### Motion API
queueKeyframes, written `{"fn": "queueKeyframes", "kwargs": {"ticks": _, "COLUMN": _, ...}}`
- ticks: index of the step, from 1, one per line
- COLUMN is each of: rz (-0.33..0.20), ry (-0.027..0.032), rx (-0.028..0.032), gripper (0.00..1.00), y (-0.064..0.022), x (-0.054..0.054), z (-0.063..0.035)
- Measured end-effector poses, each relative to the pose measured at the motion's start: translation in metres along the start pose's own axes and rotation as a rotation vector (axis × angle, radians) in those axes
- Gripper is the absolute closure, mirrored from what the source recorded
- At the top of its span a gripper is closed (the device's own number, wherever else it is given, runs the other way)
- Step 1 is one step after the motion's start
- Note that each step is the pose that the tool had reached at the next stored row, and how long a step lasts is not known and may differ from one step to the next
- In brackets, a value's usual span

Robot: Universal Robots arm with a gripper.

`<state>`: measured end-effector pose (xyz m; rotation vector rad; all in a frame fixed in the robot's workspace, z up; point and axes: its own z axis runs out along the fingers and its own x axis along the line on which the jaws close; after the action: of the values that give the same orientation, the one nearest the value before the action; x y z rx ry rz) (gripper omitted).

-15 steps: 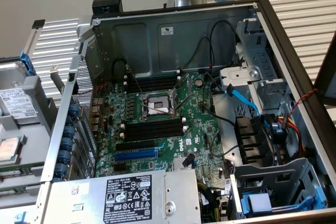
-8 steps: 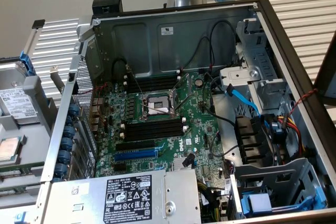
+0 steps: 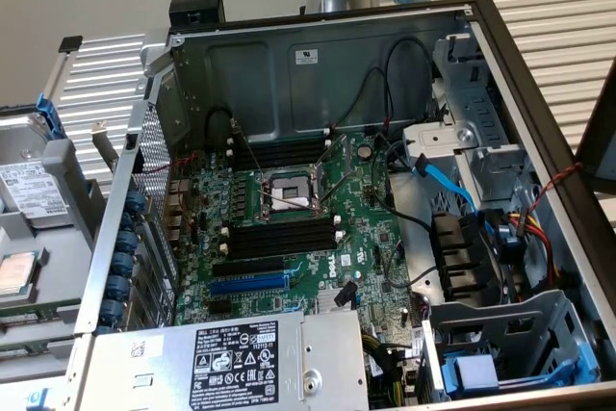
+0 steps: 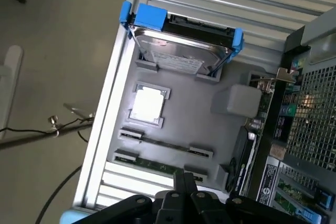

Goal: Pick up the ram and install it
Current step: 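Pick up the ram and move it above insertion slot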

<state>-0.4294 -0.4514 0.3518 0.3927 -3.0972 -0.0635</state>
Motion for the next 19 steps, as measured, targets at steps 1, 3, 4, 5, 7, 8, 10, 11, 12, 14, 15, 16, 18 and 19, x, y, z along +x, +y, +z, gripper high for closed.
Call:
{"fn": "queueKeyframes", "kwargs": {"ticks": 1, "rz": -0.018, "ry": 0.0004, "rx": 0.0001, "gripper": 0.89, "y": -0.0001, "x": 0.000, "z": 0.0016}}
{"fn": "queueKeyframes", "kwargs": {"ticks": 3, "rz": -0.054, "ry": 0.0021, "rx": 0.0006, "gripper": 0.89, "y": -0.0002, "x": 0.000, "z": 0.0043}}
{"fn": "queueKeyframes", "kwargs": {"ticks": 4, "rz": -0.072, "ry": 0.0028, "rx": 0.0009, "gripper": 0.89, "y": -0.0003, "x": 0.000, "z": 0.0057}}
{"fn": "queueKeyframes", "kwargs": {"ticks": 5, "rz": -0.090, "ry": 0.0039, "rx": 0.0012, "gripper": 0.89, "y": -0.0003, "x": 0.000, "z": 0.0070}}
{"fn": "queueKeyframes", "kwargs": {"ticks": 7, "rz": -0.127, "ry": 0.0052, "rx": 0.0015, "gripper": 0.89, "y": -0.0004, "x": 0.000, "z": 0.0100}}
{"fn": "queueKeyframes", "kwargs": {"ticks": 8, "rz": -0.145, "ry": 0.0058, "rx": 0.0018, "gripper": 0.89, "y": -0.0005, "x": 0.000, "z": 0.0115}}
{"fn": "queueKeyframes", "kwargs": {"ticks": 10, "rz": -0.181, "ry": 0.0075, "rx": 0.0023, "gripper": 0.89, "y": -0.0007, "x": 0.000, "z": 0.0145}}
{"fn": "queueKeyframes", "kwargs": {"ticks": 11, "rz": -0.199, "ry": 0.0085, "rx": 0.0026, "gripper": 0.89, "y": -0.0007, "x": 0.000, "z": 0.0158}}
{"fn": "queueKeyframes", "kwargs": {"ticks": 12, "rz": -0.218, "ry": 0.0091, "rx": 0.0029, "gripper": 0.89, "y": -0.0008, "x": 0.000, "z": 0.0175}}
{"fn": "queueKeyframes", "kwargs": {"ticks": 14, "rz": -0.254, "ry": 0.0106, "rx": 0.0033, "gripper": 0.89, "y": -0.0008, "x": 0.000, "z": 0.0203}}
{"fn": "queueKeyframes", "kwargs": {"ticks": 15, "rz": -0.273, "ry": 0.0114, "rx": 0.0036, "gripper": 0.89, "y": -0.0009, "x": 0.000, "z": 0.0218}}
{"fn": "queueKeyframes", "kwargs": {"ticks": 16, "rz": -0.291, "ry": 0.0122, "rx": 0.0038, "gripper": 0.89, "y": -0.0010, "x": 0.000, "z": 0.0232}}
{"fn": "queueKeyframes", "kwargs": {"ticks": 18, "rz": -0.327, "ry": 0.0138, "rx": 0.0043, "gripper": 0.89, "y": -0.0012, "x": 0.000, "z": 0.0263}}
{"fn": "queueKeyframes", "kwargs": {"ticks": 19, "rz": -0.346, "ry": 0.0146, "rx": 0.0046, "gripper": 0.89, "y": -0.0012, "x": 0.000, "z": 0.0278}}
